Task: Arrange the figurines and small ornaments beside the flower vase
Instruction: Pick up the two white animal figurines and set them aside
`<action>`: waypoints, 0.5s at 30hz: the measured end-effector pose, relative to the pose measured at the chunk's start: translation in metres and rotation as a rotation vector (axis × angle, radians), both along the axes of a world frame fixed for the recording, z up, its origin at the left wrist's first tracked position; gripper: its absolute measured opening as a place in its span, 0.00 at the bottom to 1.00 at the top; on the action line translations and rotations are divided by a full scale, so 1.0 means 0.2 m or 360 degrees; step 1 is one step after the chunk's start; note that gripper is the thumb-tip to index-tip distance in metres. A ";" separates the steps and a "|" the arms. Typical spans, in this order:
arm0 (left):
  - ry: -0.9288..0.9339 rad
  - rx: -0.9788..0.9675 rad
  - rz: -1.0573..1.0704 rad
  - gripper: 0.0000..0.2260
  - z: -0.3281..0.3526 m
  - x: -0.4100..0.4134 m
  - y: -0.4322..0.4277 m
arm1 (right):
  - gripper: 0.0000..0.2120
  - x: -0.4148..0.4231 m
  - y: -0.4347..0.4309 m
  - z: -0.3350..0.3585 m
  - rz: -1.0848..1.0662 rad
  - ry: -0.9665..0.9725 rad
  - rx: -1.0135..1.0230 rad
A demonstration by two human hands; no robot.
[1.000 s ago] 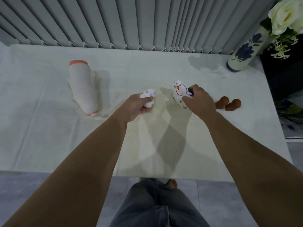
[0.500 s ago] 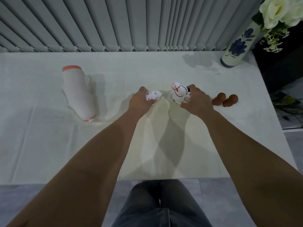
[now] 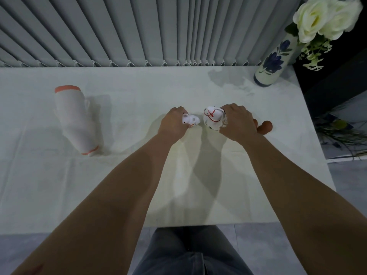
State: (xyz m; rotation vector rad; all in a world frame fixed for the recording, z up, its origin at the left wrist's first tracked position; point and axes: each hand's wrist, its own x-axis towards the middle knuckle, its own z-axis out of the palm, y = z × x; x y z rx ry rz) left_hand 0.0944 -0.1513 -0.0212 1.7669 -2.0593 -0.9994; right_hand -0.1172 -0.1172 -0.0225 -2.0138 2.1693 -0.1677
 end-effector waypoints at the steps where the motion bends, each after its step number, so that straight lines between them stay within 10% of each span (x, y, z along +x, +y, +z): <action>1: -0.0005 -0.0009 -0.0001 0.13 0.00 -0.01 0.00 | 0.15 -0.01 -0.01 0.01 0.0033 0.0018 0.0008; 15: -0.0261 -0.0262 -0.0340 0.14 0.04 0.00 0.01 | 0.20 -0.03 -0.02 0.06 0.0171 -0.0038 0.0049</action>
